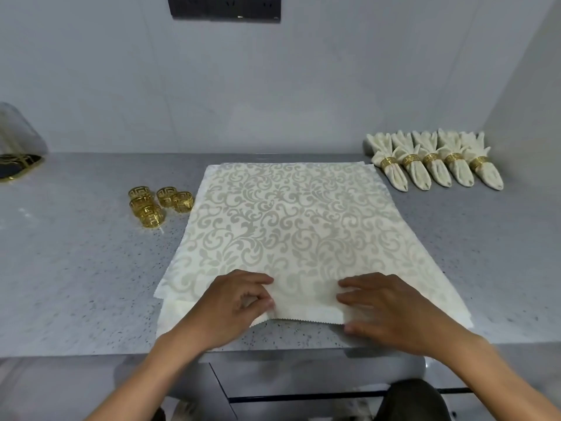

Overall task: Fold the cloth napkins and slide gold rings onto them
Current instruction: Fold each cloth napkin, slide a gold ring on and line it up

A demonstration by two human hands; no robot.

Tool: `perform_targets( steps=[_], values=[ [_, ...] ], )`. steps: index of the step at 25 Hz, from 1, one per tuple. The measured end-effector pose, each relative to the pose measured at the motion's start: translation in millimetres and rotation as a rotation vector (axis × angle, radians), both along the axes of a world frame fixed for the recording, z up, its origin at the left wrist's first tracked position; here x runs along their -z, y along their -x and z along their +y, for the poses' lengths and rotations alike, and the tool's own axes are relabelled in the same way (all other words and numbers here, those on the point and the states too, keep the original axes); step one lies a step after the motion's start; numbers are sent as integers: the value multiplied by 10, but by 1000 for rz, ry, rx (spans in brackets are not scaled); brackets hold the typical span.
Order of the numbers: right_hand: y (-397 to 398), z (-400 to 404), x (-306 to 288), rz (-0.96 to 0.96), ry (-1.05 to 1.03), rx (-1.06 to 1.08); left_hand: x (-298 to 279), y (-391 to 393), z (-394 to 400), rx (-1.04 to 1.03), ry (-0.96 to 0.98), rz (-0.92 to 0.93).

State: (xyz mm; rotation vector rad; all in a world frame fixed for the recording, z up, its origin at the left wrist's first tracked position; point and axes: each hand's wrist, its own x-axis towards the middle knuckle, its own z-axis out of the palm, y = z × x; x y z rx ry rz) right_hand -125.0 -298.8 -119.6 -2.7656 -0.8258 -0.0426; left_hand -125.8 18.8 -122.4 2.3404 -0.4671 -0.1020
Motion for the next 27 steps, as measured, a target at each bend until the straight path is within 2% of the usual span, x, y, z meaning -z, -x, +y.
perform_targets(
  steps=[4, 8, 10, 14, 16, 19, 23, 25, 27],
  values=[
    [8, -38, 58, -95, -75, -12, 18, 32, -44, 1, -49, -46],
    [-22, -110, -38, 84, -173, -18, 27, -20, -39, 30, -215, -132],
    [-17, -101, 18, 70, -212, 13, 23, -50, -21, 30, -219, -118],
    [23, -82, 133, -61, -157, 44, 20, -44, 29, 2, -204, -268],
    [46, -90, 84, -50, -132, 83, 11, -49, 38, -71, -158, -263],
    [2, -128, 41, -164, -43, 133, -58, -80, 24, -111, -74, -245],
    [-158, -471, -116, -203, -41, 311, -199, -162, 307, -31, -418, -209],
    [-195, -652, -224, -200, -3, 312, -353, -208, 544, -87, -446, -240],
    [-192, -824, -311, -67, 79, 261, -517, -189, 693, -27, -411, -109]
  ],
)
